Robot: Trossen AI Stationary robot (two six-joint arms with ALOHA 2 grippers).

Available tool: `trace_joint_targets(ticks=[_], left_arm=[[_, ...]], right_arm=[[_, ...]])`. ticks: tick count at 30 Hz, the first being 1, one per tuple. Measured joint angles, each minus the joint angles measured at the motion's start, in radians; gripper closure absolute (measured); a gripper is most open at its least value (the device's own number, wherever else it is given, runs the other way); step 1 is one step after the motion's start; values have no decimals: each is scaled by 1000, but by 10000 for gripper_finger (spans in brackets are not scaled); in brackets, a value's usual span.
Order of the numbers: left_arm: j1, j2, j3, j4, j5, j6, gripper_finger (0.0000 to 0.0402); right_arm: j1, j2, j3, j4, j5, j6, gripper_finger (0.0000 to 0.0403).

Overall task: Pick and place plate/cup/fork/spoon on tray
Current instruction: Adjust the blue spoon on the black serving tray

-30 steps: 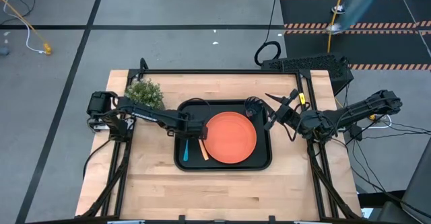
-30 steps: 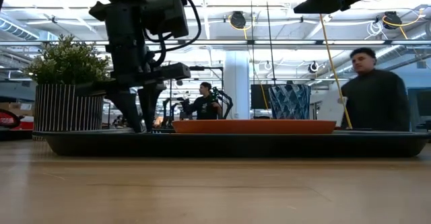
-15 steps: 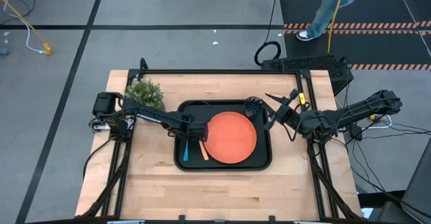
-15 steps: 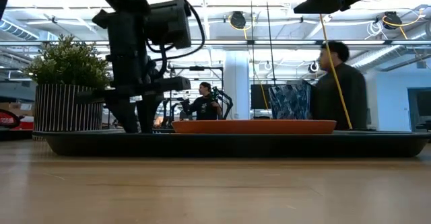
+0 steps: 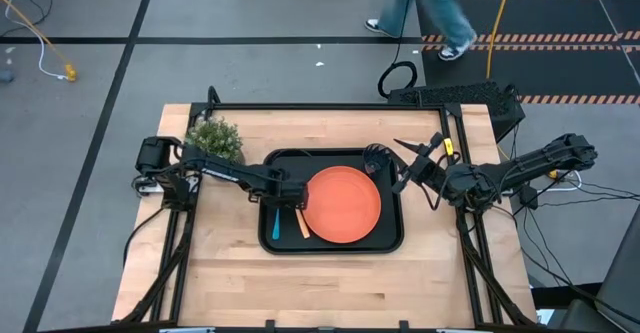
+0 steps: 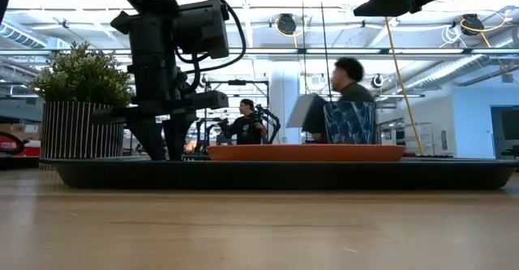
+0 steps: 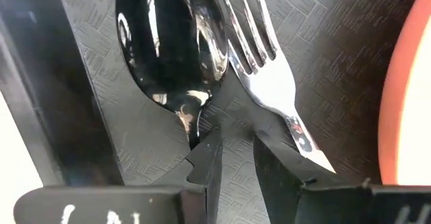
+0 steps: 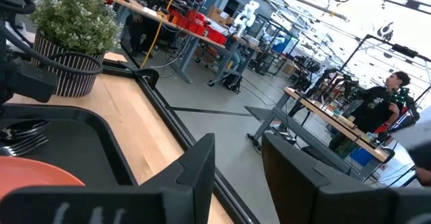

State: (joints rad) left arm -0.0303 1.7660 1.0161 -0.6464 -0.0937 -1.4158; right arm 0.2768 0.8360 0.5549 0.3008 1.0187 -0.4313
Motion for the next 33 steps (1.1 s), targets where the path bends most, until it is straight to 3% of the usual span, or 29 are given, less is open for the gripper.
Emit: trace_joint_targets(ticks=[33], left_arm=[[11,-2,0,-30,-15,-11,311]], right_arm=[[0,0,0,0,0,0,289]])
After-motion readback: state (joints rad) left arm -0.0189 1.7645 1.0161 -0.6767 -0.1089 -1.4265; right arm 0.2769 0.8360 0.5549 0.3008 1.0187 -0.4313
